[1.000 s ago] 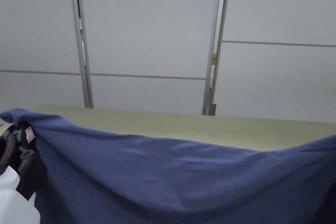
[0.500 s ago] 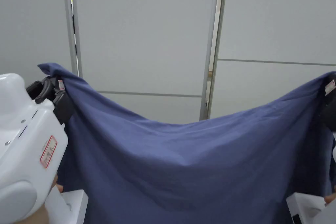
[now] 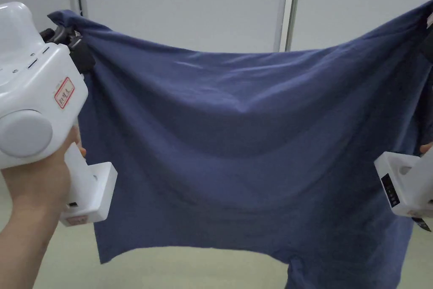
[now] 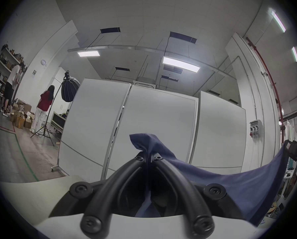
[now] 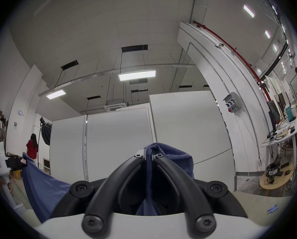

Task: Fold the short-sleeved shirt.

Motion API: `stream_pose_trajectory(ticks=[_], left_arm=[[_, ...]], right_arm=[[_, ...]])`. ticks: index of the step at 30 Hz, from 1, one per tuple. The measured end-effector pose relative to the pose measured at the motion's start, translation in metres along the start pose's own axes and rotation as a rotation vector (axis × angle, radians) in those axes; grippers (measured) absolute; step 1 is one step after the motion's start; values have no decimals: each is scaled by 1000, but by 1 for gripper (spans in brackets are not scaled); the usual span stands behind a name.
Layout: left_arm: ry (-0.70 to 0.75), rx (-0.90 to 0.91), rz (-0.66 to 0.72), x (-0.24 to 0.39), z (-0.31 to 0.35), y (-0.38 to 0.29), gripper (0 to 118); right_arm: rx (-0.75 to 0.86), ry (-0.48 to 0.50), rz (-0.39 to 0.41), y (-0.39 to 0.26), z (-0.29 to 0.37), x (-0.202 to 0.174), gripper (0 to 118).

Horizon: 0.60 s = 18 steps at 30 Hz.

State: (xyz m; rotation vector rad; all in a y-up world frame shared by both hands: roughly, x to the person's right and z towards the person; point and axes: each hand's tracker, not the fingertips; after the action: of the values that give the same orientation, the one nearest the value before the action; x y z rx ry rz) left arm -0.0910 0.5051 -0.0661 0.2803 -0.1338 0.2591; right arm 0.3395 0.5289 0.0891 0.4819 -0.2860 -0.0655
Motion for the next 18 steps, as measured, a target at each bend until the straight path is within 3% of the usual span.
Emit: stream_pose_trajectory(ticks=[6,18], left_arm=[[8,-55,6,-12,10,-37,3],[39,-251,-19,-59,129,-85,3]], right_arm=[[-80,1,-6,-41,-12,6,6],[-335,65,-11,-76,118,-1,6]])
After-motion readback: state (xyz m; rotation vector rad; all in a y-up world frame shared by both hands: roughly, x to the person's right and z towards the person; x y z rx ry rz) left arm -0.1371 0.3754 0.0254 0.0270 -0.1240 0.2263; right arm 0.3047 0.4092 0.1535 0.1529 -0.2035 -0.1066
